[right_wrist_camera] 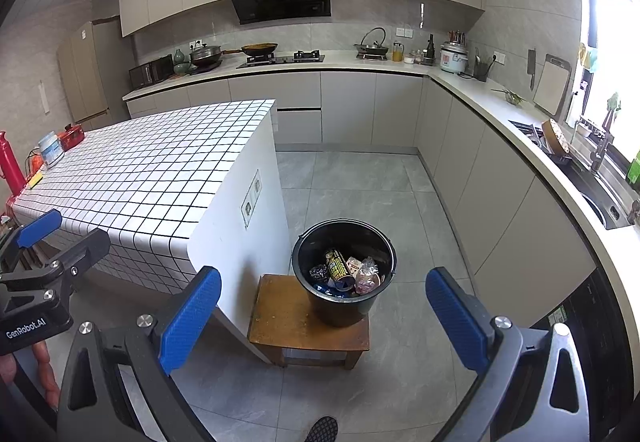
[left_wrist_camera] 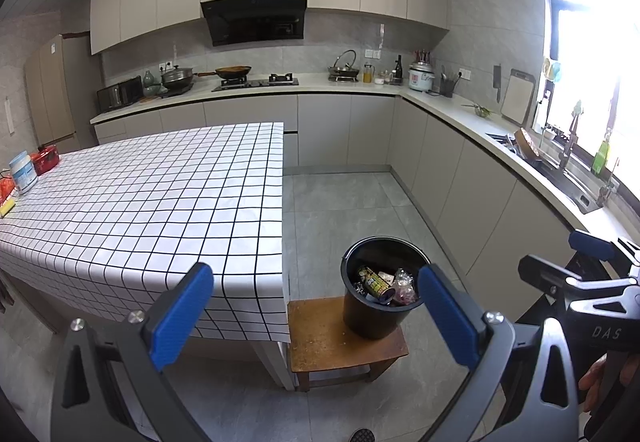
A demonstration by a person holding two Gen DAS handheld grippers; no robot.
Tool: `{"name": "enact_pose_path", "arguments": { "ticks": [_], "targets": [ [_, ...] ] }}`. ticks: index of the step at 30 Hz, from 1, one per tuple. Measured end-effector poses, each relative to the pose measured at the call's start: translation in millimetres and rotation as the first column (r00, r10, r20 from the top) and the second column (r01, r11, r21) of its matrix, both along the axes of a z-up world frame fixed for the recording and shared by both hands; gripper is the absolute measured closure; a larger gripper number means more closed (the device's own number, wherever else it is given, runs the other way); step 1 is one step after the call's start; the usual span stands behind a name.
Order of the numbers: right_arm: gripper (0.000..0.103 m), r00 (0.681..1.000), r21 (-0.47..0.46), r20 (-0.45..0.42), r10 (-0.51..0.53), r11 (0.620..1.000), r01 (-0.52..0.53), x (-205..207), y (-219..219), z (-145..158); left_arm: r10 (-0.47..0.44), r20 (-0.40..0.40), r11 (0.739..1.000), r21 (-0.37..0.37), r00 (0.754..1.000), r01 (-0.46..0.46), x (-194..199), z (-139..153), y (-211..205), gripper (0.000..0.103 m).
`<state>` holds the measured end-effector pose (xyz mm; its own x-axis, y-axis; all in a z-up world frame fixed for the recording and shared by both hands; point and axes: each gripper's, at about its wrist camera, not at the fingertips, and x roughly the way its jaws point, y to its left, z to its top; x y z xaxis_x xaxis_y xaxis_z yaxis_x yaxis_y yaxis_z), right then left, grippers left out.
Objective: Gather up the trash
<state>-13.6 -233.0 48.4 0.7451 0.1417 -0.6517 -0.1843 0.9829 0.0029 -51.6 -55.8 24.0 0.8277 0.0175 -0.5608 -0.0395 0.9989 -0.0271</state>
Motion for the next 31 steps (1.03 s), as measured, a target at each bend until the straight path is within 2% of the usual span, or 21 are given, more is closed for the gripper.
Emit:
{"name": "enact_pose_path", "arguments": {
  "ticks": [13,19,22,28,31],
  "targets": [
    [0.0,1.0,-0.005,-0.003,0.003,1.0,-0.003,0.0,1.8,0.0,0.0,0.005,1.0,0.006,1.0,0.0,0.8,-0.9,-2.0,0.0],
    [0.0,1.0,-0.005,-0.008,0.005,1.0,-0.005,2.5,2.6,-0.5,-0.001,0.006,1.0,-0.02,1.0,0.002,2.7,-2.5,4.7,0.0],
    [0.0,1.0,-0.005,-0.009,0.003,1.0,-0.003,3.6,2.5,-0.9,-0.009,0.007,0.998,-0.061,1.0,0.009,3.3,-1.9,12.1,0.0],
    [0.0,1.0,-0.001,-0.018,0.007,1.0,-0.007,7.1,1.9,-1.7,-0.036,0.035,0.996,-0.077,0.999,0.039,1.4,3.1,13.3,0.0],
    [0.0,1.0,0.0,-0.017,0.012,1.0,-0.012,8.2,3.9,-2.0,-0.018,0.04,0.998,-0.064,0.999,0.021,1.4,3.6,12.5,0.0]
  ]
}}
